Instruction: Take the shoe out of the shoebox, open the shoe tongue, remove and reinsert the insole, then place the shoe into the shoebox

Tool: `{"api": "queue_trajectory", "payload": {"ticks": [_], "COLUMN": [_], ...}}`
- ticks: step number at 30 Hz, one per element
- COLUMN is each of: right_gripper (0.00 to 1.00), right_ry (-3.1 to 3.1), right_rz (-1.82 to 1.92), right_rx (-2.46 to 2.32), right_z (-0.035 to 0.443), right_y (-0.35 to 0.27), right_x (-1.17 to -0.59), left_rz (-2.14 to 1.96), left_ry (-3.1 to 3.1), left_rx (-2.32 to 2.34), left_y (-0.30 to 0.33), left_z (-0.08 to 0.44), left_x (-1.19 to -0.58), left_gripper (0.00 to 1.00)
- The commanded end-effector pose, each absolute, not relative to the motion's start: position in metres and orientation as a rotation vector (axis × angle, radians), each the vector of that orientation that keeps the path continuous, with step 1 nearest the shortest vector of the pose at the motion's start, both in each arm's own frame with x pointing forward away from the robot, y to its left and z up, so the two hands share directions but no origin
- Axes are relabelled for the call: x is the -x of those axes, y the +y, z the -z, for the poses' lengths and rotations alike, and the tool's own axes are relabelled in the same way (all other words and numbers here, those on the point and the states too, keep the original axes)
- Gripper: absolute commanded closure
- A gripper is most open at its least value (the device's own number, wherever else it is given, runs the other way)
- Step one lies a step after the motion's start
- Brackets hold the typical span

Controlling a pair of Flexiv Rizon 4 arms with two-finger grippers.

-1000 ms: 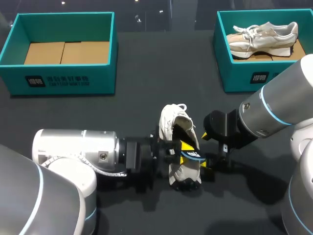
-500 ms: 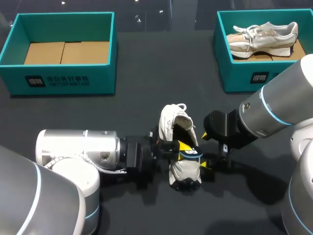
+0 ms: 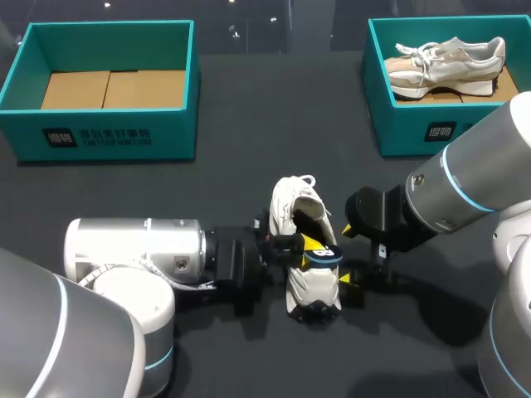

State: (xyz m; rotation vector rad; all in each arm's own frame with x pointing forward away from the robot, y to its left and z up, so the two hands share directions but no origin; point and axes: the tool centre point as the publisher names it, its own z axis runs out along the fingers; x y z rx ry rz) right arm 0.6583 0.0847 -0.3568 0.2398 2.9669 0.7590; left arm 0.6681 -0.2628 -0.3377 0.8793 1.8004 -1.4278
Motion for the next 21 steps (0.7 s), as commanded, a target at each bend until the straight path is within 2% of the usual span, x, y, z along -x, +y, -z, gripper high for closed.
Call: {"api": "queue_trajectory", "payload": {"ticks": [1, 4, 12, 16, 21], "right_gripper": [0.0, 0.0, 0.0, 0.0, 0.0], "right_ry": [2.964, 2.964, 2.964, 2.964, 2.964], "right_rz": [-0.758, -0.758, -0.758, -0.758, -0.758], "right_rx": [-0.24, -0.24, -0.24, -0.24, -0.24], "right_z": [0.357, 0.357, 0.357, 0.357, 0.357], "right_y": [0.084, 0.084, 0.084, 0.084, 0.084], "right_x": [-0.657, -0.657, -0.657, -0.657, -0.657], "left_rz": [1.462, 1.513, 1.622, 1.618, 1.599], "left_ry": [1.783, 1.776, 1.776, 1.798, 1.834], "left_rx": [-0.869, -0.848, -0.837, -0.852, -0.861], "left_y": [-0.257, -0.256, -0.258, -0.266, -0.275], "left_z": [0.332, 0.322, 0.304, 0.308, 0.316], "left_x": [-0.661, -0.655, -0.637, -0.635, -0.637], "left_gripper": [0.85, 0.76, 0.71, 0.71, 0.76]}}
